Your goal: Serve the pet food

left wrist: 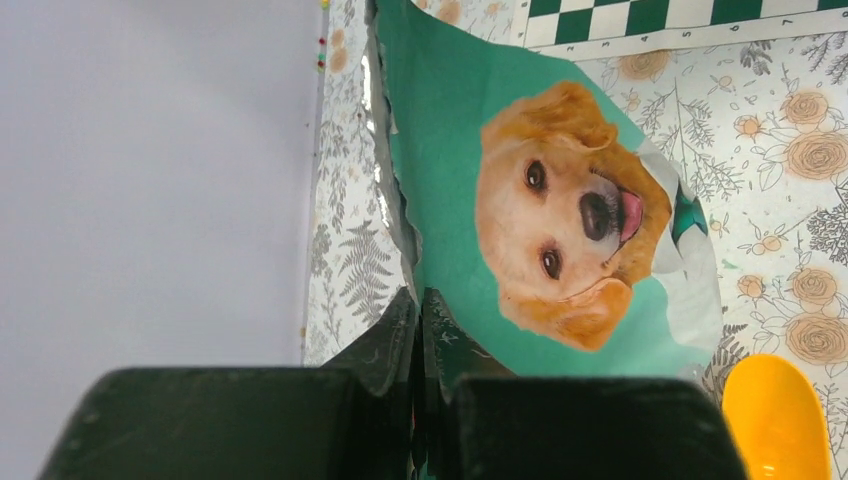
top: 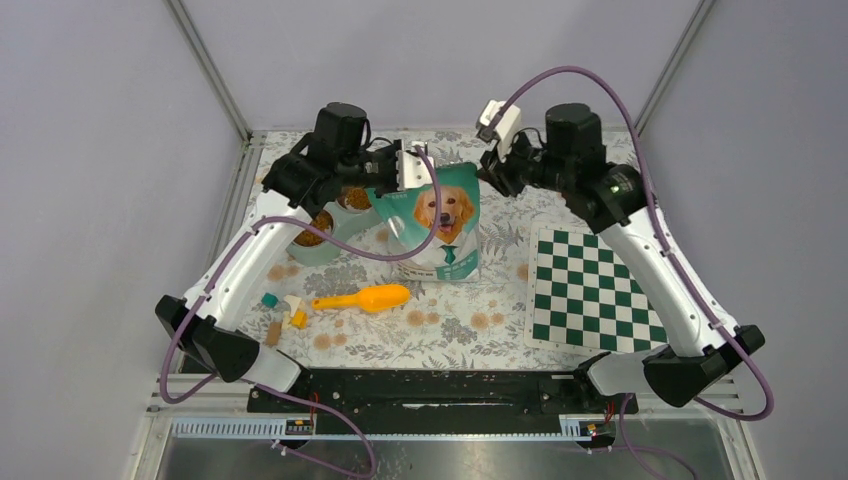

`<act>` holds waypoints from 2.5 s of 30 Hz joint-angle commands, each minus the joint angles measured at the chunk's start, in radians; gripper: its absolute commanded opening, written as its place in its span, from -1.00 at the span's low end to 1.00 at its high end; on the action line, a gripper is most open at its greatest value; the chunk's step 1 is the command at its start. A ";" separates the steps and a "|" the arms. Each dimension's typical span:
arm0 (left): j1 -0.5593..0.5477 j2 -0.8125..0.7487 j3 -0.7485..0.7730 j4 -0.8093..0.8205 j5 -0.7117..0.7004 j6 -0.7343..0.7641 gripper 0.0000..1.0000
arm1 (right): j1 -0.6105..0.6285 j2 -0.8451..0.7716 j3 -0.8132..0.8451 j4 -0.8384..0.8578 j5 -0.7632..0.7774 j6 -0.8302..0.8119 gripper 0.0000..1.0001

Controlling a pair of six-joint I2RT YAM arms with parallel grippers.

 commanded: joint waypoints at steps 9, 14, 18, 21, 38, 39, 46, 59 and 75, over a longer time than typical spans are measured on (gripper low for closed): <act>0.046 0.008 0.088 0.026 0.024 -0.017 -1.00 | -0.029 0.224 0.366 -0.370 -0.191 -0.133 0.14; 0.039 0.015 0.095 0.026 0.034 -0.018 -1.00 | -0.027 0.298 0.443 -0.369 -0.248 -0.144 0.19; 0.037 0.020 0.094 0.036 0.039 -0.025 -1.00 | -0.028 0.377 0.511 -0.366 -0.364 -0.150 -0.43; 0.037 0.020 0.093 0.039 0.035 -0.032 -1.00 | -0.027 0.447 0.586 -0.400 -0.423 -0.108 -0.82; 0.047 -0.019 0.062 -0.236 -0.402 0.070 -1.00 | -0.060 0.030 0.042 0.184 0.148 0.132 -1.00; 0.048 -0.016 0.063 -0.250 -0.448 0.074 -1.00 | -0.061 0.012 0.020 0.211 0.200 0.149 -1.00; 0.057 -0.014 0.068 -0.282 -0.606 0.104 -1.00 | -0.069 -0.091 -0.085 0.397 0.489 0.224 -1.00; 0.091 -0.041 0.074 -0.307 -0.676 0.118 -1.00 | -0.069 -0.219 -0.154 0.477 0.571 0.204 -1.00; 0.229 -0.083 0.128 -0.323 -0.610 0.123 -1.00 | -0.085 -0.250 -0.146 0.476 0.654 0.120 -1.00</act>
